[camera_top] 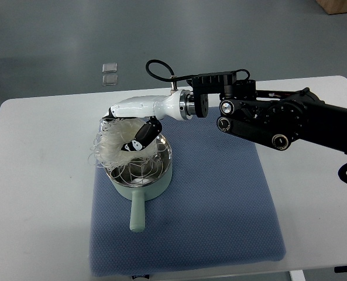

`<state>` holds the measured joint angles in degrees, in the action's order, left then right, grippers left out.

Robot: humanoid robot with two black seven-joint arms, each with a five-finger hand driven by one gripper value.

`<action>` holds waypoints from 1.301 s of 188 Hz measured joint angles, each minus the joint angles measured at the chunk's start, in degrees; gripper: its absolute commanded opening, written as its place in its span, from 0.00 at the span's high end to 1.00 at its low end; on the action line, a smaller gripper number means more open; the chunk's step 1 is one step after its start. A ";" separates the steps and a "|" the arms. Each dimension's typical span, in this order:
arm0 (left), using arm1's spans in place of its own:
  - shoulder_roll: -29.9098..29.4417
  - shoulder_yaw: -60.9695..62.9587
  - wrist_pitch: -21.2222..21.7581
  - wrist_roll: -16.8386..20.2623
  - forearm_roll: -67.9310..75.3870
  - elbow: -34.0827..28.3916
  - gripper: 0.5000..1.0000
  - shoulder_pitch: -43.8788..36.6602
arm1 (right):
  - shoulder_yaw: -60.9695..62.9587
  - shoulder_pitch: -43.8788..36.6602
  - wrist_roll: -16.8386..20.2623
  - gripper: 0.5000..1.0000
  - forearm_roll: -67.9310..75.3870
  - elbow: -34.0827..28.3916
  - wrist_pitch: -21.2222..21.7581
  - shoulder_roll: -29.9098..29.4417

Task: Put vermicelli into pot with right hand

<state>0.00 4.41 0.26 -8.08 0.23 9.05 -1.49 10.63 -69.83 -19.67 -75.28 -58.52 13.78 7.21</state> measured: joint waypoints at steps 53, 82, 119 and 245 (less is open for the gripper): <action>0.00 0.00 0.00 0.00 0.02 0.00 0.00 0.00 | 0.08 0.13 0.32 0.16 1.04 0.18 0.25 0.27; 0.00 -0.01 0.00 0.00 0.02 0.00 0.00 0.00 | 0.49 0.08 0.42 0.16 1.12 0.38 -0.12 0.81; 0.00 -0.01 0.00 0.00 0.02 0.00 0.00 0.00 | 3.21 1.14 0.44 0.16 4.51 0.67 -0.81 2.66; 0.00 0.00 0.00 0.00 0.02 0.00 0.00 0.00 | 25.39 28.27 3.36 0.16 46.20 3.46 -0.85 6.61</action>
<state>0.00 4.40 0.26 -8.09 0.25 9.05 -1.50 36.02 -41.57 -16.32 -29.08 -55.06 12.93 13.82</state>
